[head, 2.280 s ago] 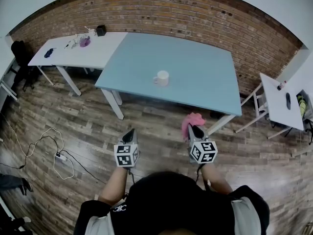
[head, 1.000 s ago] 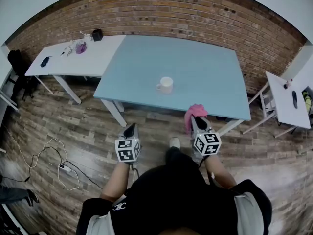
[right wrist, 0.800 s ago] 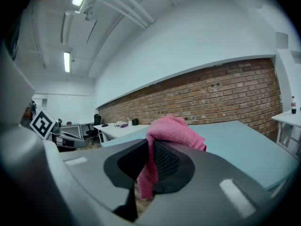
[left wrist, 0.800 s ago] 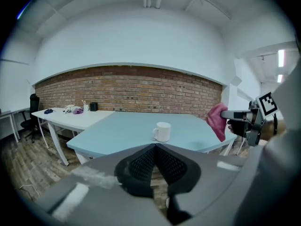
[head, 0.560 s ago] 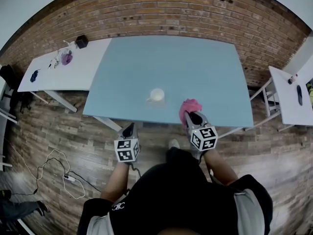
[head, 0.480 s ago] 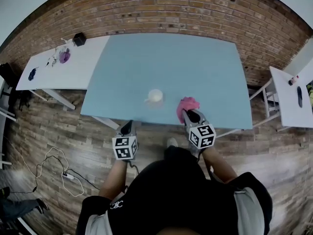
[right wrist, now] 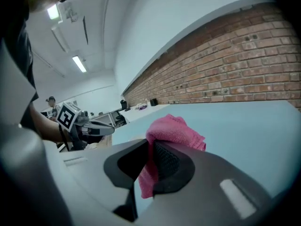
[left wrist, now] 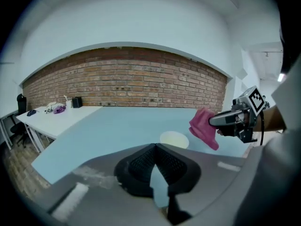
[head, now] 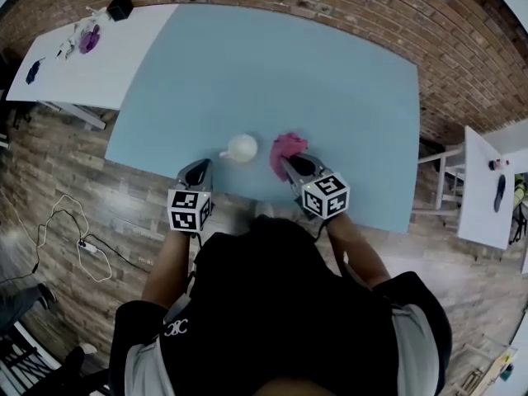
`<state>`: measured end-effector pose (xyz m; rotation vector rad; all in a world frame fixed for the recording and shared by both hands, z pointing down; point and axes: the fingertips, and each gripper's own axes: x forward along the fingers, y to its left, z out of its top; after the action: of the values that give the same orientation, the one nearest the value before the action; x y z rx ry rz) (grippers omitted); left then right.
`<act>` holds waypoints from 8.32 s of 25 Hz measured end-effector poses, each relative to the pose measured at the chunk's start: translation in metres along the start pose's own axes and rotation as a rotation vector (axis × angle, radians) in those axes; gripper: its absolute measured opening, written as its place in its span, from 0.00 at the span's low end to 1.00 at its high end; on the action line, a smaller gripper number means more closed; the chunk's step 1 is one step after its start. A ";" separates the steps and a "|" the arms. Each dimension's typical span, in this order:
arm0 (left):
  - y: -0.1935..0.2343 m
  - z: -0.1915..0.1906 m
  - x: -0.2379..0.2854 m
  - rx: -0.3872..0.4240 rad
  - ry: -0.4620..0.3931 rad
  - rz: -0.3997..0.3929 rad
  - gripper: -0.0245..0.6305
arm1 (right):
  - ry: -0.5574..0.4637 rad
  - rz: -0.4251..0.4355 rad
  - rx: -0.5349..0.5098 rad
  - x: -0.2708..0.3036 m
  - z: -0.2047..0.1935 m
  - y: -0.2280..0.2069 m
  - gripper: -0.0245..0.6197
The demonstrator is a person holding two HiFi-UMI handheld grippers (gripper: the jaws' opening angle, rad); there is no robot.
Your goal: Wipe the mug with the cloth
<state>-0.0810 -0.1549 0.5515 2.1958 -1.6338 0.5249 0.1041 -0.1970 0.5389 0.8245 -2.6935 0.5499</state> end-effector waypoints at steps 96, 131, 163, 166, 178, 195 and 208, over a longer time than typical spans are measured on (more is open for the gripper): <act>-0.002 -0.034 0.080 0.347 0.200 0.133 0.11 | 0.661 0.708 0.031 0.060 -0.046 0.026 0.10; -0.028 -0.039 0.058 0.322 0.185 -0.008 0.12 | 0.427 0.278 0.091 0.106 -0.053 -0.001 0.10; -0.032 -0.041 0.061 0.086 0.212 -0.182 0.12 | 0.424 0.341 -0.250 0.107 -0.037 0.088 0.10; -0.033 -0.042 0.060 0.096 0.214 -0.210 0.12 | 0.465 0.321 -0.373 0.112 -0.043 0.089 0.10; -0.055 -0.045 0.059 0.101 0.223 -0.301 0.12 | 0.487 0.262 -0.355 0.108 -0.050 0.072 0.10; 0.036 -0.045 0.047 0.280 0.128 -0.192 0.45 | 0.502 0.163 -0.231 0.103 -0.062 0.045 0.10; 0.011 -0.025 0.080 0.469 0.132 -0.655 0.68 | 0.477 0.026 -0.054 0.079 -0.075 0.076 0.10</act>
<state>-0.0723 -0.2118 0.6129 2.7618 -0.6840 0.8824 0.0073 -0.1441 0.6134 0.5586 -2.2723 0.5904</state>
